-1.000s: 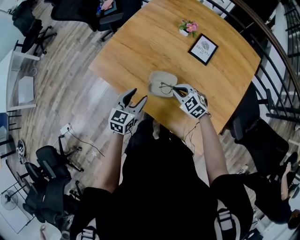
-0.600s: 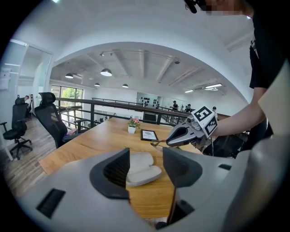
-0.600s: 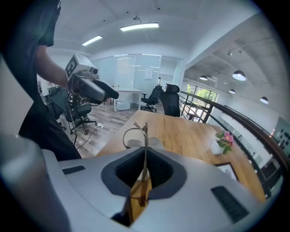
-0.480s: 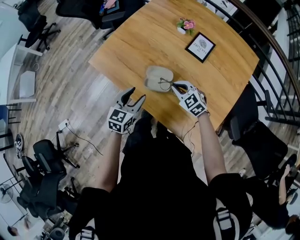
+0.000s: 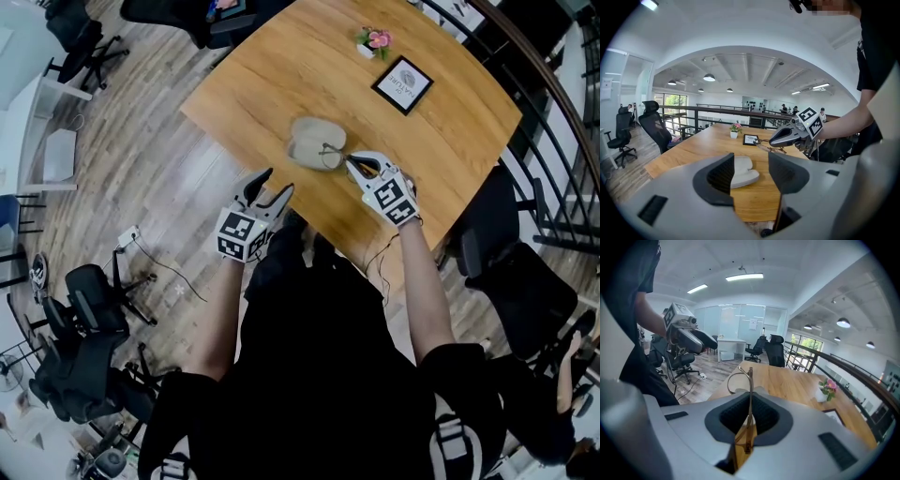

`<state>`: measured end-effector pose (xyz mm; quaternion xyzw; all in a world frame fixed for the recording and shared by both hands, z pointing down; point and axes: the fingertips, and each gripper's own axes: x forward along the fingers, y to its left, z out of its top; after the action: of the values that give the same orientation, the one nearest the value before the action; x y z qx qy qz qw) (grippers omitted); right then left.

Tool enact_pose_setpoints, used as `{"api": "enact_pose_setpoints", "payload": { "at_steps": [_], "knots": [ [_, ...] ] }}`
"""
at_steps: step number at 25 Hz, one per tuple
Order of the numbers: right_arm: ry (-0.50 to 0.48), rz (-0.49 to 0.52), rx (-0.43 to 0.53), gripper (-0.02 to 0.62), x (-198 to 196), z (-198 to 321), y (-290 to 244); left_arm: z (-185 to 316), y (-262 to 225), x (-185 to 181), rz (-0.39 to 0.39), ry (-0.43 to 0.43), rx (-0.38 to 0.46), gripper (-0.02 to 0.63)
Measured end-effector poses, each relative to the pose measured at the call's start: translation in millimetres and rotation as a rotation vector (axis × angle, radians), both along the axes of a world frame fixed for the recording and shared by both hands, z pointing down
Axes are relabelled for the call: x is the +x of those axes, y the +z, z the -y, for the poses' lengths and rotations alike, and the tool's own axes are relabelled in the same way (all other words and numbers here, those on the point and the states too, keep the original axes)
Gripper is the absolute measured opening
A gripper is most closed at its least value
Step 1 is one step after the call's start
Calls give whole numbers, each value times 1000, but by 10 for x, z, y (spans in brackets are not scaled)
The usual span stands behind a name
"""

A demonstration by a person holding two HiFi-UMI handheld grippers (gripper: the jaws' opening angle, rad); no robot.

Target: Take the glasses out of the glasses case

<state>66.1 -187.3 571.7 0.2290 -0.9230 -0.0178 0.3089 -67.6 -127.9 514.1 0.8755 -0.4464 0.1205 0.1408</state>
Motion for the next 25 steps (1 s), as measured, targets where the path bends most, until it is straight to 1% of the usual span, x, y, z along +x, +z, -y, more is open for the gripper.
{"api": "enact_pose_setpoints", "payload": {
  "at_steps": [9,14,25],
  "knots": [
    [-2,16,23,23,-6,-95,-36,-101,-22,14,12,-18,10,247],
    [8,29,23,23,22,-130,-61,-145,-72,38,20,-16,20,247],
    [2,23,21,23,-5,-220,-43,-243,-125,-38,23,-37,38,247]
  ]
}}
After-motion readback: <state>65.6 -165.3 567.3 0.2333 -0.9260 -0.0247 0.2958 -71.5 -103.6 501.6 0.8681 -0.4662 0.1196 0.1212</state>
